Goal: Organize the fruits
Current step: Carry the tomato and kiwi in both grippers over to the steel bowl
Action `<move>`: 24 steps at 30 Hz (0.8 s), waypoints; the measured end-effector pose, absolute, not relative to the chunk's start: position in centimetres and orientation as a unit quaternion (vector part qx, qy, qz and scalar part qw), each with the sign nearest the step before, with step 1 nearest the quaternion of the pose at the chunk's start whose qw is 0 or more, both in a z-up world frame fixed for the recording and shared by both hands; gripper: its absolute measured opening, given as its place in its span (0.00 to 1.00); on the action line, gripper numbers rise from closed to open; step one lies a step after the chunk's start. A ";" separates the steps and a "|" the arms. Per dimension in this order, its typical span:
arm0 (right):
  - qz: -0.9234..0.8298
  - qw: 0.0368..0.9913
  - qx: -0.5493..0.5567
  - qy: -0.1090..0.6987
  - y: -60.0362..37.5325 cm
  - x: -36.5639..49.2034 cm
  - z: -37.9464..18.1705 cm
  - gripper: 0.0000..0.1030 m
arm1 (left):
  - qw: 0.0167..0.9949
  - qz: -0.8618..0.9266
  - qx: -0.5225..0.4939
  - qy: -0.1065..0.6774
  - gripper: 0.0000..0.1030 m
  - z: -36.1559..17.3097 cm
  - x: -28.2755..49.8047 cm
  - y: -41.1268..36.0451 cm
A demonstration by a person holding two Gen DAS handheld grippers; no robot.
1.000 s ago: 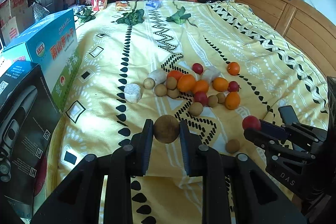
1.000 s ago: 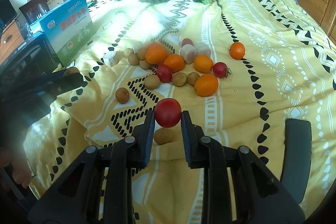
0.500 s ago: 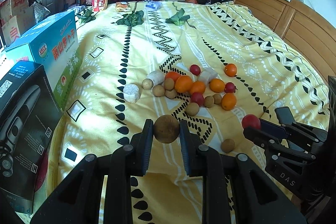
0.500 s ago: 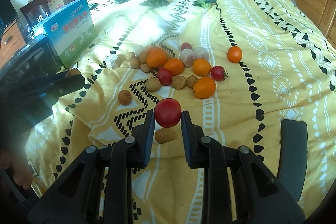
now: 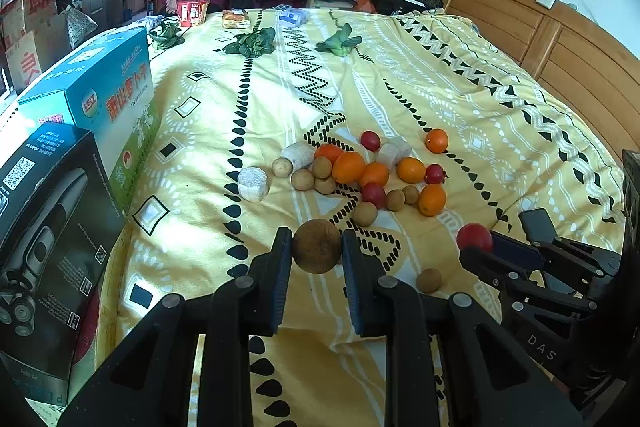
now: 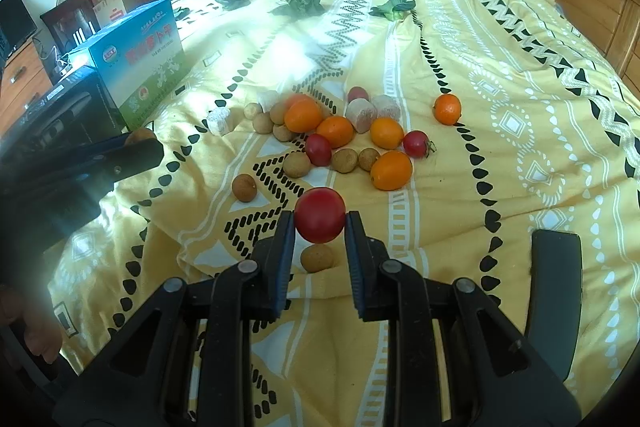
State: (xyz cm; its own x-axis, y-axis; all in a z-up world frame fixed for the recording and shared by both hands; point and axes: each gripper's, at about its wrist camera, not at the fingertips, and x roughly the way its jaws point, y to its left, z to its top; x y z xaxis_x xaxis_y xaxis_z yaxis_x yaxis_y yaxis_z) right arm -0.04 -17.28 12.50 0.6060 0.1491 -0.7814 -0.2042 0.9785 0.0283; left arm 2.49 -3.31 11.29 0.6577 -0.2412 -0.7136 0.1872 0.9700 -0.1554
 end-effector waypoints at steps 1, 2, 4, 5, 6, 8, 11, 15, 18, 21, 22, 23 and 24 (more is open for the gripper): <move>0.099 0.896 -0.033 0.433 -17.3 0.0 12.5 0.25 | 0.910 -0.118 -0.035 0.396 0.24 11.4 2.4 -3.3; 0.099 0.896 -0.033 0.433 -17.2 -0.1 12.5 0.25 | 0.910 -0.118 -0.035 0.395 0.24 11.4 2.4 -3.2; 0.100 0.896 -0.035 0.432 -17.1 -0.1 12.7 0.25 | 0.911 -0.118 -0.036 0.394 0.24 11.6 2.3 -3.2; 0.100 0.896 -0.036 0.432 -17.0 -0.1 12.7 0.25 | 0.911 -0.118 -0.037 0.393 0.24 11.7 2.3 -3.1; 0.101 0.896 -0.037 0.431 -16.9 -0.1 12.8 0.25 | 0.912 -0.118 -0.039 0.392 0.24 11.8 2.2 -3.0; 0.102 0.896 -0.039 0.430 -16.7 -0.2 13.0 0.25 | 0.913 -0.116 -0.041 0.389 0.24 12.2 2.0 -2.8; 0.105 0.898 -0.043 0.425 -16.2 -0.2 13.6 0.25 | 0.917 -0.114 -0.046 0.380 0.24 13.3 1.7 -2.1; 0.115 0.902 -0.052 0.414 -14.7 -0.3 14.9 0.25 | 0.927 -0.103 -0.053 0.357 0.24 15.6 0.8 -0.3; 0.133 0.904 -0.056 0.402 -13.0 -0.3 16.1 0.25 | 0.935 -0.089 -0.058 0.337 0.24 17.4 0.0 1.8; 0.166 0.906 -0.060 0.385 -10.4 -0.5 17.7 0.25 | 0.942 -0.067 -0.067 0.321 0.24 18.9 -1.0 4.8; 0.176 0.906 -0.062 0.380 -9.6 -0.6 18.2 0.25 | 0.944 -0.058 -0.071 0.315 0.24 19.4 -1.3 6.0; 0.190 0.905 -0.061 0.376 -8.6 -0.6 18.7 0.25 | 0.946 -0.048 -0.075 0.311 0.24 19.7 -1.7 7.1; 0.203 0.904 -0.059 0.372 -7.7 -0.6 19.2 0.25 | 0.947 -0.037 -0.081 0.307 0.24 20.1 -2.1 8.5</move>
State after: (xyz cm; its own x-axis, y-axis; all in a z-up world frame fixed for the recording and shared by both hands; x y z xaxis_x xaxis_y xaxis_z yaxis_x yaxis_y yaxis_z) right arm -0.61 -7.67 19.21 0.6407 0.3239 -0.6961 -0.4112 0.9104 0.0451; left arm -2.10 8.47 20.05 0.8083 -0.1197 -0.5765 0.0207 0.9843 -0.1754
